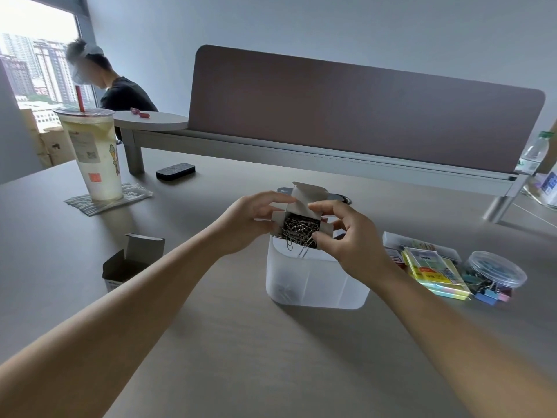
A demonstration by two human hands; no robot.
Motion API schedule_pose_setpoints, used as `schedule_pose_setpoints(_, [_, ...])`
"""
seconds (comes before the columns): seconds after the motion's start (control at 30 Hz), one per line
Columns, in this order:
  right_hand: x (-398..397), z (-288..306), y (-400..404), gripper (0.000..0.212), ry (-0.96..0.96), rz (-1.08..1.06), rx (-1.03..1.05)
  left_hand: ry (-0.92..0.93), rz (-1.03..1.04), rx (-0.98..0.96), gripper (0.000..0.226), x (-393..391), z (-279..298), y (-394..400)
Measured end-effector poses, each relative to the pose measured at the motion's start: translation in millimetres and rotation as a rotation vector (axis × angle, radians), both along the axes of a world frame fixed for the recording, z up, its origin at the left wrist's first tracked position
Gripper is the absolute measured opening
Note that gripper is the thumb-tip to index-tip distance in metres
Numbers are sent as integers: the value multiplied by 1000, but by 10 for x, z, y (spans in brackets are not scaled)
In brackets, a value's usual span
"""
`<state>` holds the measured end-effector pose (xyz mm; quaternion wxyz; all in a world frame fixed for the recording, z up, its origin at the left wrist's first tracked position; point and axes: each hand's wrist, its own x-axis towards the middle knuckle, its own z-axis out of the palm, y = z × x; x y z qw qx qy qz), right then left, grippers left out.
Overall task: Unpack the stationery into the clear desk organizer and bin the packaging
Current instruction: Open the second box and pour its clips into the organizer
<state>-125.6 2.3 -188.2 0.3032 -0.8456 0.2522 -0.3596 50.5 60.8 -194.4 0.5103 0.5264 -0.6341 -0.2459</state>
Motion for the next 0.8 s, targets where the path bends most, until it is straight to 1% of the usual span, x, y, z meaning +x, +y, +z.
schedule_pose_setpoints(0.07, [-14,1,-3,38,-3,-1,-6,27,-22,12,54,-19,12,2])
schedule_pose_setpoints(0.27, [-32,7,-1,37,-3,-10,-28,68,-57,31,52,-61,7,-13])
schedule_pose_setpoints(0.47, [16,4,25,37,9,-12,-49,73,-43,4,53,-38,-11,7])
schedule_pose_setpoints(0.8, [51,-16,52,36,7,-6,-93,63,-46,-31,49,-35,-10,25])
